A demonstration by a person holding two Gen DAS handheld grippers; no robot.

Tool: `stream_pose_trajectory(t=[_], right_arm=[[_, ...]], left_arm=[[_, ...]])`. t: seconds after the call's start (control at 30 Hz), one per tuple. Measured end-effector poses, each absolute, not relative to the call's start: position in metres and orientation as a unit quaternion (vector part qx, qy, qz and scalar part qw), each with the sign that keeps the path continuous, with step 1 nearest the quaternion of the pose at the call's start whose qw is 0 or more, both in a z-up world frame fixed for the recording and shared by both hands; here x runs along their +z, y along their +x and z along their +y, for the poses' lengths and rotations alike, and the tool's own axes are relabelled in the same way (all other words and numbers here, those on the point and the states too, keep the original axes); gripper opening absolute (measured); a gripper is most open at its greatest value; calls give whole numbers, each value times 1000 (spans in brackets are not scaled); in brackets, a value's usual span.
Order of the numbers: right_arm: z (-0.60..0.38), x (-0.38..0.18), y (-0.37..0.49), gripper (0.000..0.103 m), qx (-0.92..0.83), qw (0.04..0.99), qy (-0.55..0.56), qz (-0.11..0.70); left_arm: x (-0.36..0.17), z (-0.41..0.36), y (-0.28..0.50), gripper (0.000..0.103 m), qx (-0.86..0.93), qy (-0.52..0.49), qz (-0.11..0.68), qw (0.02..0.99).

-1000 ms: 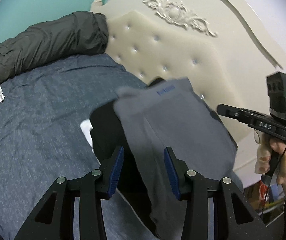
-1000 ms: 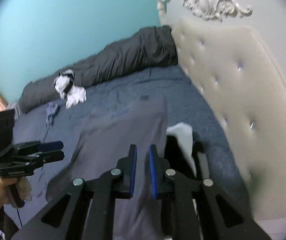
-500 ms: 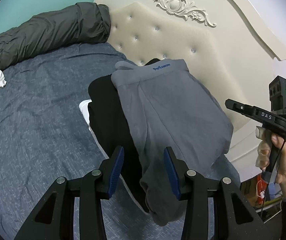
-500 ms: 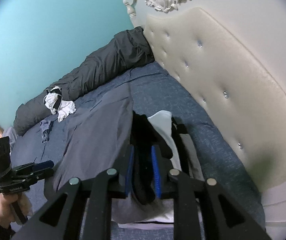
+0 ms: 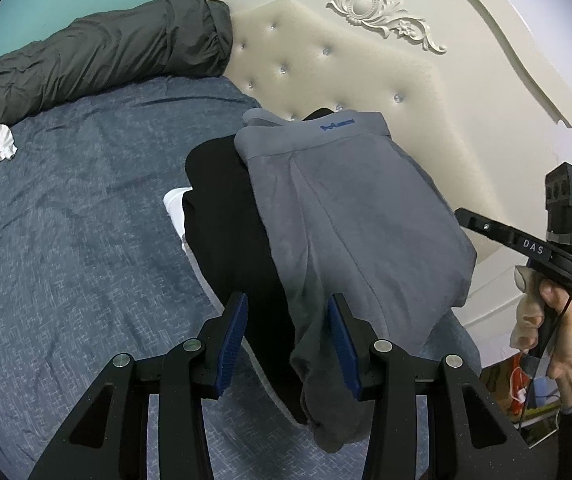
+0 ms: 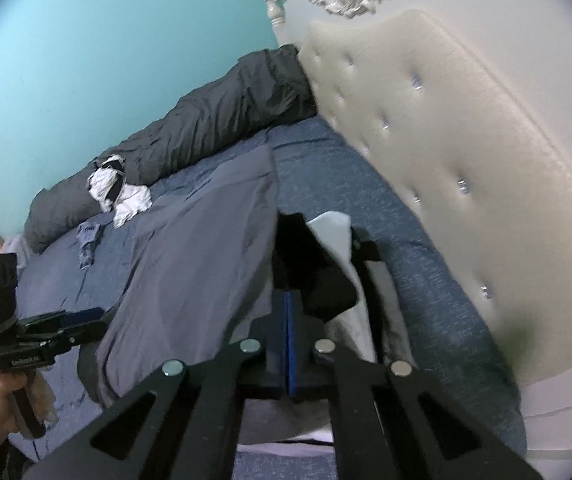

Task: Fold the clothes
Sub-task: 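Lower the grey garment onto the clothes stack with both tools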

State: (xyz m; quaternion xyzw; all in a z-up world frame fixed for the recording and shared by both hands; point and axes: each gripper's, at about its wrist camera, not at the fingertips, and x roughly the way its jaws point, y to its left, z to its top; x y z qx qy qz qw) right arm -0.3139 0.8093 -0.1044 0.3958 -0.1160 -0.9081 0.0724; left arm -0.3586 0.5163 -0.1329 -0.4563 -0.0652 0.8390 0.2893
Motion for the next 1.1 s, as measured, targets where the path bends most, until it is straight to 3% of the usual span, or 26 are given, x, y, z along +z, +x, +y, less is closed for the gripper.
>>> stream_pose_trajectory(t=[0.33, 0.63, 0.7, 0.73, 0.77, 0.83, 1.1], right_arm=[[809, -102, -311, 3, -900, 100, 393, -162], [796, -108, -302, 7, -903, 103, 398, -126], [796, -109, -302, 3, -905, 101, 397, -120], [795, -109, -301, 2, -905, 99, 396, -116], [795, -108, -300, 1, -907, 97, 395, -112], [793, -108, -299, 0, -909, 94, 392, -105], [804, -104, -294, 0, -916, 72, 379, -114]], left_arm=[[-136, 507, -357, 49, 834, -459, -91, 292], [-138, 504, -353, 49, 825, -464, -106, 306], [-137, 504, -352, 31, 826, -461, -104, 308], [-137, 505, -352, 15, 826, -460, -103, 309], [-136, 504, -352, 8, 827, -458, -103, 310], [-135, 503, -350, 3, 827, -455, -103, 312], [-135, 495, -348, 2, 830, -451, -115, 309]])
